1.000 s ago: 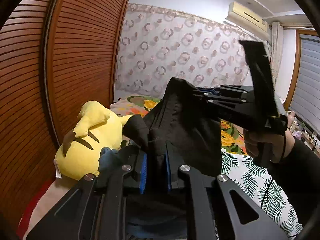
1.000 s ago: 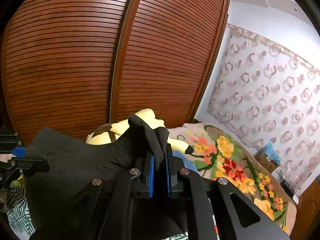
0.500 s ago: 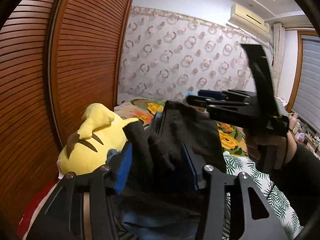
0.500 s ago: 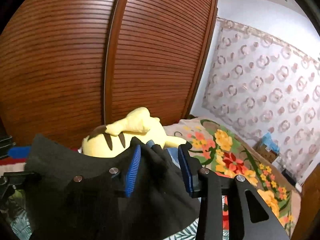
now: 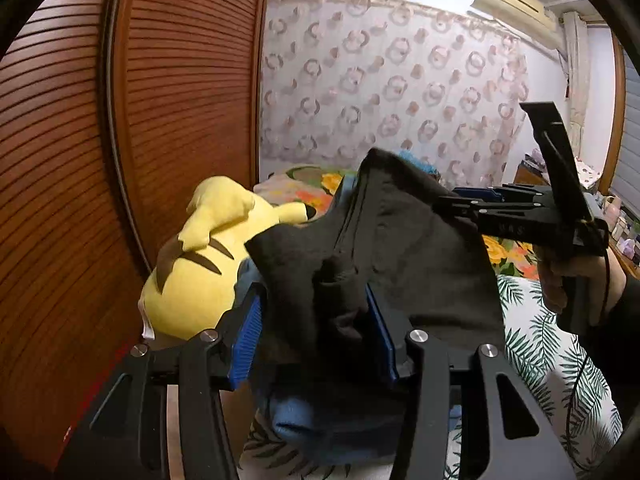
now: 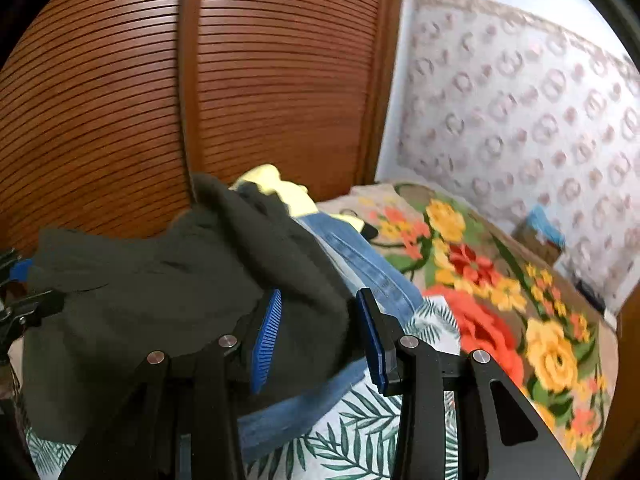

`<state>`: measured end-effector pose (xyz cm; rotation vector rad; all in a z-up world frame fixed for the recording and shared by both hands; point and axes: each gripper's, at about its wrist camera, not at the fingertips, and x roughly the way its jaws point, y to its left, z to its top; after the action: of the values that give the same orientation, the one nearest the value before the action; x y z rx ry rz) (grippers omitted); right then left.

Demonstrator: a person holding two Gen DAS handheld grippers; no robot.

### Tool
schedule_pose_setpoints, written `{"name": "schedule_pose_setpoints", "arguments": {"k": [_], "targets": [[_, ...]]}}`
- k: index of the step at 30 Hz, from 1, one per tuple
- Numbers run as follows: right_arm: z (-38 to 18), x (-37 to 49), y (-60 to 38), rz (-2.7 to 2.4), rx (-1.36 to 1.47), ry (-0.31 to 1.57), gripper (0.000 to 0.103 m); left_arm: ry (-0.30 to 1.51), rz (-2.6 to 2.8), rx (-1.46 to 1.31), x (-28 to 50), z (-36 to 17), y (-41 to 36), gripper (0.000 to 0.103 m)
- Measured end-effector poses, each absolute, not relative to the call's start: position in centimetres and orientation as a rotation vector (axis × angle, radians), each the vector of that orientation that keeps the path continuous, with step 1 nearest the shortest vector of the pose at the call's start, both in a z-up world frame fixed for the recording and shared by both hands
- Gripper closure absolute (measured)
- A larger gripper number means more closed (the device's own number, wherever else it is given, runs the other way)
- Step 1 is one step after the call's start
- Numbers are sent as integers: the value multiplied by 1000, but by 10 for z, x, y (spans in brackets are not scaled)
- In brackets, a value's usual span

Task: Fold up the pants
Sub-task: 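Carry the black garment over the blue jeans stack with both grippers, then lower the black garment onto the jeans stack and open both grippers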

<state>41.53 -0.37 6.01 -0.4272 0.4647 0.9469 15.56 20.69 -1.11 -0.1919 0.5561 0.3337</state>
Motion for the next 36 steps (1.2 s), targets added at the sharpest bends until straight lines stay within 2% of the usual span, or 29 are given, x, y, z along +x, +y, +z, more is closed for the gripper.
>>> {"name": "schedule_pose_setpoints", "arguments": {"k": [8, 16, 18, 21, 26, 27, 28, 33, 36], "targets": [[74, 394, -2, 922, -395, 446, 63, 552, 328, -173, 147, -5, 199, 53], [72, 343, -40, 904, -332, 435, 63, 547, 273, -144, 128, 6, 182, 52], [71, 330, -49, 891, -320, 436, 63, 544, 257, -142, 123, 9, 175, 45], [70, 309, -64, 872, -300, 434, 63, 537, 223, -139, 115, 11, 166, 25], [67, 277, -89, 839, -282, 430, 63, 560, 185, -121, 107, 9, 149, 23], [66, 270, -94, 832, -276, 429, 63, 559, 184, -115, 106, 9, 145, 15], [66, 264, -100, 826, -271, 428, 63, 547, 169, -117, 102, 9, 141, 13], [63, 240, -119, 786, -253, 433, 63, 554, 126, -100, 96, 8, 125, 13], [62, 226, -130, 757, -241, 434, 54, 550, 100, -91, 91, 8, 114, 13]]}}
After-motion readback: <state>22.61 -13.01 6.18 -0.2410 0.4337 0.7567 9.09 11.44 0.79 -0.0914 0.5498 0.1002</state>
